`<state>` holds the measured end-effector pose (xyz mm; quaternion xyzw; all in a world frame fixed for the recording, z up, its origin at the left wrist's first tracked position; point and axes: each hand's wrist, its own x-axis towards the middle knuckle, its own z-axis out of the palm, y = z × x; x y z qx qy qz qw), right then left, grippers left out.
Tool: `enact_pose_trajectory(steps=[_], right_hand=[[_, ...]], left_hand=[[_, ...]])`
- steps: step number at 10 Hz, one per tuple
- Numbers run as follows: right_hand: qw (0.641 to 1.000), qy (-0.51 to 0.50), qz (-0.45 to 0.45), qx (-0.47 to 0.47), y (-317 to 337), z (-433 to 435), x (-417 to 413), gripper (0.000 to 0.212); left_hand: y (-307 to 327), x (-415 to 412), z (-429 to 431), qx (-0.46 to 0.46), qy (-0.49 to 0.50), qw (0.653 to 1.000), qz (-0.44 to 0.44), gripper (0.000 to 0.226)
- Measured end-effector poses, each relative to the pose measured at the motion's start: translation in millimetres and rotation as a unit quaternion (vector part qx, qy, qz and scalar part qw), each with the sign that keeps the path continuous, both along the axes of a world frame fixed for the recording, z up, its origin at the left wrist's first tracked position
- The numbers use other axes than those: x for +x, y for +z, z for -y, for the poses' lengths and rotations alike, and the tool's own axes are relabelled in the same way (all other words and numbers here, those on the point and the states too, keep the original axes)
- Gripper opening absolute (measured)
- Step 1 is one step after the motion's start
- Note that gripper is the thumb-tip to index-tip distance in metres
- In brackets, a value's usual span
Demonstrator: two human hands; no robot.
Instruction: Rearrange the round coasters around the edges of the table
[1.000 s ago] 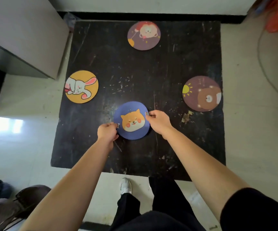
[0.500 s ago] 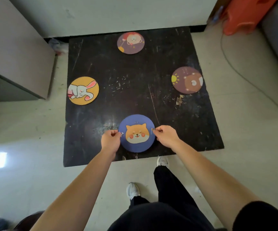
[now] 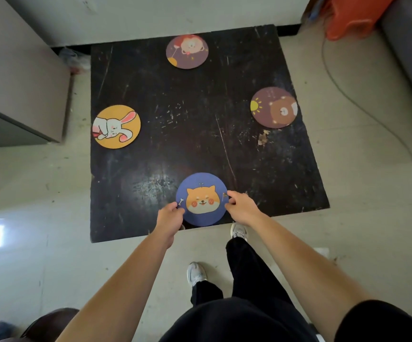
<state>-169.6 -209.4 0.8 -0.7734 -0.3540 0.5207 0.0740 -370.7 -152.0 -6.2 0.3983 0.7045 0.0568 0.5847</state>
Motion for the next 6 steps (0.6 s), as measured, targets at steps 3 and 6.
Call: enact_pose_trajectory(steps=[3,6], right_hand=[[0.995,0.085,0.044,0.035,-8.7,3.1,5.5,0.037],[0.979,0.126,0.161,0.013,16.8,-5.6,20.0,0.059]], left_hand=[[-9.0,-3.6,-0.6,0.015,-0.115,0.992,-0.051,0.036],[10.5,-3.3,-7.1,0.105,-0.37,0.892,-0.238,0.042]])
